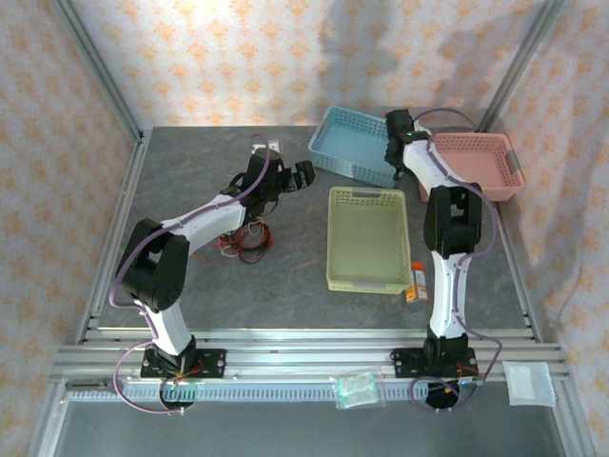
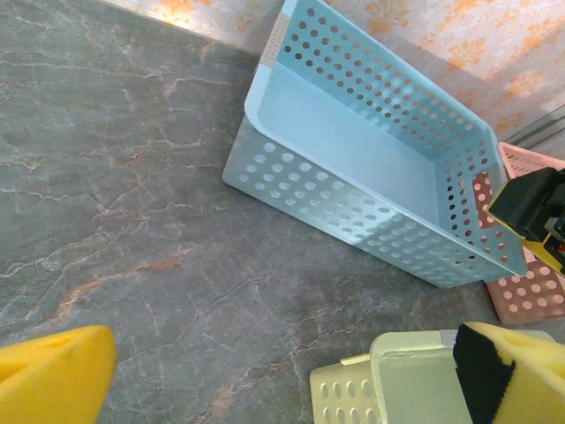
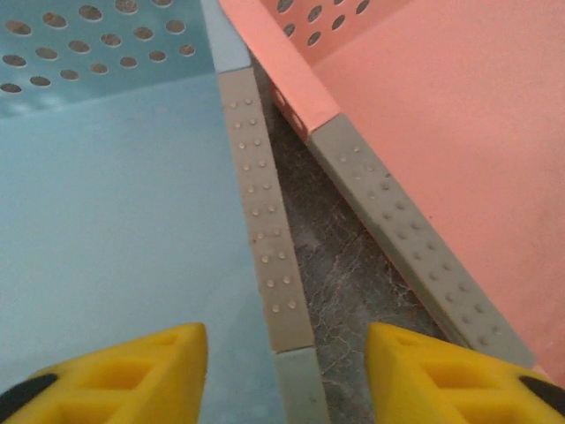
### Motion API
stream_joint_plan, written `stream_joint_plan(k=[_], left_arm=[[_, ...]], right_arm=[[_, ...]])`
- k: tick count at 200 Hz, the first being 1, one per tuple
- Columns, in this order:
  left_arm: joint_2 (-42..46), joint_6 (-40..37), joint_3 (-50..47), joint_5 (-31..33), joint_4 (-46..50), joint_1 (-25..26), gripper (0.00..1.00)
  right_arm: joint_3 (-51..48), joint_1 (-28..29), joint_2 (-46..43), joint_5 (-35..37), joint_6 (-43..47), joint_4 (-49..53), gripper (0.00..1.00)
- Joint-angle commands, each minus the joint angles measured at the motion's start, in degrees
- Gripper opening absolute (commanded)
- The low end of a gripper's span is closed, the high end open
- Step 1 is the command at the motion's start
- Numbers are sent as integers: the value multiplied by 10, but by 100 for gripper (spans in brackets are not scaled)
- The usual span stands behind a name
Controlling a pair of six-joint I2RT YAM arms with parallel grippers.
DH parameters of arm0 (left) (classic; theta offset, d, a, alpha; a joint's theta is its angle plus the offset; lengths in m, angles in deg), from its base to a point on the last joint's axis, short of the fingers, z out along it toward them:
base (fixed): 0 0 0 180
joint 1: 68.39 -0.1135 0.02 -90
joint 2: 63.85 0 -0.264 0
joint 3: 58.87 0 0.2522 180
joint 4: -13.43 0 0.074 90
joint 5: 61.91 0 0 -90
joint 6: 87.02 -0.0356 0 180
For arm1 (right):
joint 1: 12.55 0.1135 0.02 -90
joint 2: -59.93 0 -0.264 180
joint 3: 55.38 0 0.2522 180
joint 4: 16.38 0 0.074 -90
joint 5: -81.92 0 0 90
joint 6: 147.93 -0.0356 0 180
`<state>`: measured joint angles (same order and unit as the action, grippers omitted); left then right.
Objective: Untangle the cables
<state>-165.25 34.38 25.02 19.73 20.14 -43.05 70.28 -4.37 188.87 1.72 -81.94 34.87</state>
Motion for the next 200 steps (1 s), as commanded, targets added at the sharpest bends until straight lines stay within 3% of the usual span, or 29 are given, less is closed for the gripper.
stream_joint_plan(k=[1,51,86,133,200], left_arm=[[6,-10,1,8,15,-5,99],[44,-3,-38,13,16,-27,99],[87,-9,-67,27,33,-53,99],[130,-58,-78,70,81,-66,99],[140,-107,-71,78,118,-66,99]], right_arm=[[30,-1,18,-10,10,22,44],[32,5,22,-64,50,-9,24],[34,29,23,-73,76,-23,16],[54,82,31,-99,97,-45,13],[186,168,115,-137,154,-53,14]])
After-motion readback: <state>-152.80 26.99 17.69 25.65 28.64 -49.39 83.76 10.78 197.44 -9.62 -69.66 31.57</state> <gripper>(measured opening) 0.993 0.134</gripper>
